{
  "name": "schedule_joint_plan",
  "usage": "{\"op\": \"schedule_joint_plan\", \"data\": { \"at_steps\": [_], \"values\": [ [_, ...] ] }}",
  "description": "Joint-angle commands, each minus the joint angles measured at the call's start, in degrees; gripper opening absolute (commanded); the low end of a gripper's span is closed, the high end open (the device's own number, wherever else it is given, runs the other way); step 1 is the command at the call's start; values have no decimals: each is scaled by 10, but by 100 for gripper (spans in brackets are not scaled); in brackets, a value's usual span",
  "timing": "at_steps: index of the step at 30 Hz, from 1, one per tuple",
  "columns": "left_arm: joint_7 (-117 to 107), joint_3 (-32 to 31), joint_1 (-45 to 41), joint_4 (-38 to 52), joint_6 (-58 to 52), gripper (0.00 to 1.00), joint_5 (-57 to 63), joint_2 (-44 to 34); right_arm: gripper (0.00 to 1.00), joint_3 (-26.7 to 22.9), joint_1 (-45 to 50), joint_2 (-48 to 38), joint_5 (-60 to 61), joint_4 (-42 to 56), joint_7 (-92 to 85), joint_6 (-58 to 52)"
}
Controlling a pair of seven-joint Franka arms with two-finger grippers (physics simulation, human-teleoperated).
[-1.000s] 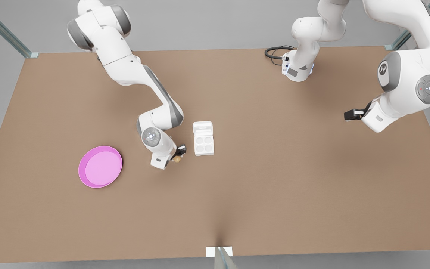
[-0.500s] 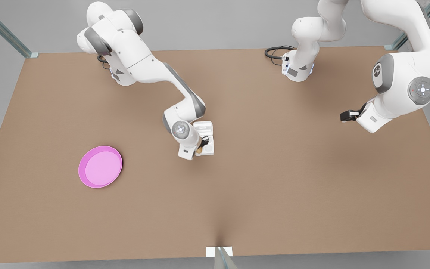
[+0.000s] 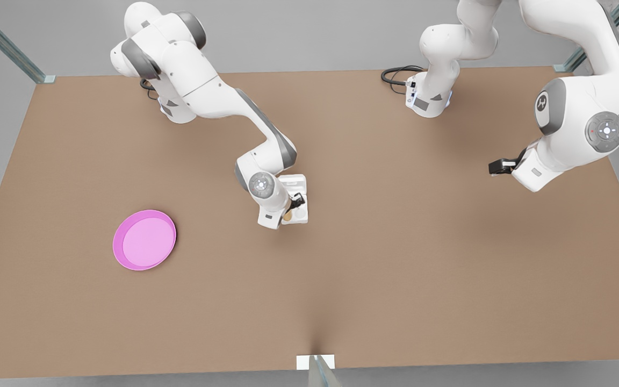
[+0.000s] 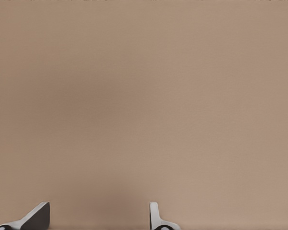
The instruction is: Pack egg into the box and close the box lid
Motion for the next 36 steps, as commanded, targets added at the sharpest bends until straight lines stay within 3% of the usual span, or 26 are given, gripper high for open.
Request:
{"op": "schedule_joint_plan", "data": {
  "at_steps": [1, 2, 3, 4, 5, 8, 9, 10, 11, 12, 14, 19, 24, 28, 32, 36],
  "values": [
    [-4, -9, -9, 0, 0, 94, -1, 3, 100, -2, -3, -20, 8, -1, 0, -28],
    [-6, -13, -35, -1, 0, 39, -1, 12, 100, -14, -11, -55, 7, -4, 12, -76],
    [-6, -13, -65, -2, -1, 21, -6, 20, 100, -42, -22, -83, 7, 0, 11, -122],
    [-8, -14, -96, -15, -2, 21, -7, 24, 100, -74, -25, -107, 7, 2, 11, -147],
    [-39, -14, -138, -30, 3, 21, -16, 24, 100, -151, -25, -111, -7, 34, 8, -206],
    [-102, -14, -227, -84, 25, 21, -38, 34, 100, -299, -25, -127, -61, 63, 2, -228],
    [-109, -13, -237, -136, 60, 21, -38, 9, 100, -319, -43, -131, -61, 83, -15, -255],
    [-150, -14, -243, -190, 119, 21, -38, -18, 100, -237, -157, -164, -102, 83, -26, -255],
    [-190, -15, -258, -243, 180, 21, -46, -38, 100, -122, -279, -198, -166, 76, -27, -259],
    [-219, -14, -270, -289, 230, 21, -60, -59, 100, -89, -328, -226, -167, 76, -28, -277],
    [-319, -15, -311, -369, 342, 21, -81, -90, 100, -74, -343, -264, -167, 82, -27, -325],
    [-451, -15, -461, -372, 392, 21, -148, -59, 100, -76, -347, -231, -163, 116, -26, -335],
    [-519, -14, -518, -209, 416, 21, -191, 90, 100, -77, -350, -227, -164, 117, -25, -334],
    [-537, -13, -549, -154, 416, 21, -192, 141, 100, -77, -356, -226, -161, 117, -23, -333],
    [-577, -13, -556, -36, 414, 21, -192, 230, 100, -77, -356, -226, -161, 117, -21, -331],
    [-544, -10, -556, -6, 416, 21, -185, 255, 100, -76, -354, -216, -157, 127, -21, -332]
  ]
}}
